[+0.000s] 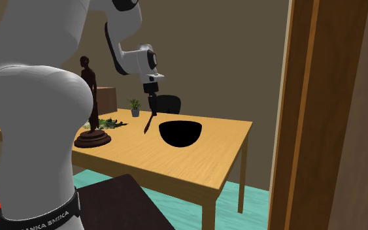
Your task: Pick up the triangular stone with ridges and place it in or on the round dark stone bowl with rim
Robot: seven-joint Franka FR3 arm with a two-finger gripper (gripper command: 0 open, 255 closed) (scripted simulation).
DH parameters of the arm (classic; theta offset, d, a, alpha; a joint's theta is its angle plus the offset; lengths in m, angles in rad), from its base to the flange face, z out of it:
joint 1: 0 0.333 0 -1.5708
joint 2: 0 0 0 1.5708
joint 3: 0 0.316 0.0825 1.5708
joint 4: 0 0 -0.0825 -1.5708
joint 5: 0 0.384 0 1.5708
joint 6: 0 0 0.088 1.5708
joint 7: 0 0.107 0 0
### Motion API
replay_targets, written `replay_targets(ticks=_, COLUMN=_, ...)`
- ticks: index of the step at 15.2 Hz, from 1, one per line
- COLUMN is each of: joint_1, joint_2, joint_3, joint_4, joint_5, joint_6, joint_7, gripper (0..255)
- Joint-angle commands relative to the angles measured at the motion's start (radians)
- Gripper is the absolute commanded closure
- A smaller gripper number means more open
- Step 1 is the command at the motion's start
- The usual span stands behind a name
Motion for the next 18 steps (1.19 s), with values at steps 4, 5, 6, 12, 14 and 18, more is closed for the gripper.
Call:
replay_targets(ticks=4, joint_1=-0.004, joint_2=-0.031, joint_3=0.007, joint_4=0.026, joint_5=0.017, joint_6=-0.055, joint_7=-0.016, gripper=255)
replay_targets(ticks=5, joint_1=-0.004, joint_2=-0.036, joint_3=0.008, joint_4=0.032, joint_5=0.02, joint_6=-0.066, joint_7=-0.019, gripper=255)
replay_targets(ticks=6, joint_1=-0.005, joint_2=-0.042, joint_3=0.009, joint_4=0.038, joint_5=0.023, joint_6=-0.077, joint_7=-0.022, gripper=255)
replay_targets(ticks=12, joint_1=-0.073, joint_2=-0.125, joint_3=-0.007, joint_4=-0.051, joint_5=0.055, joint_6=-0.055, joint_7=-0.113, gripper=255)
replay_targets(ticks=14, joint_1=-0.106, joint_2=-0.157, joint_3=-0.019, joint_4=-0.093, joint_5=0.068, joint_6=-0.037, joint_7=-0.159, gripper=255)
replay_targets(ticks=18, joint_1=-0.167, joint_2=-0.211, joint_3=-0.047, joint_4=-0.163, joint_5=0.093, joint_6=-0.006, joint_7=-0.254, gripper=255)
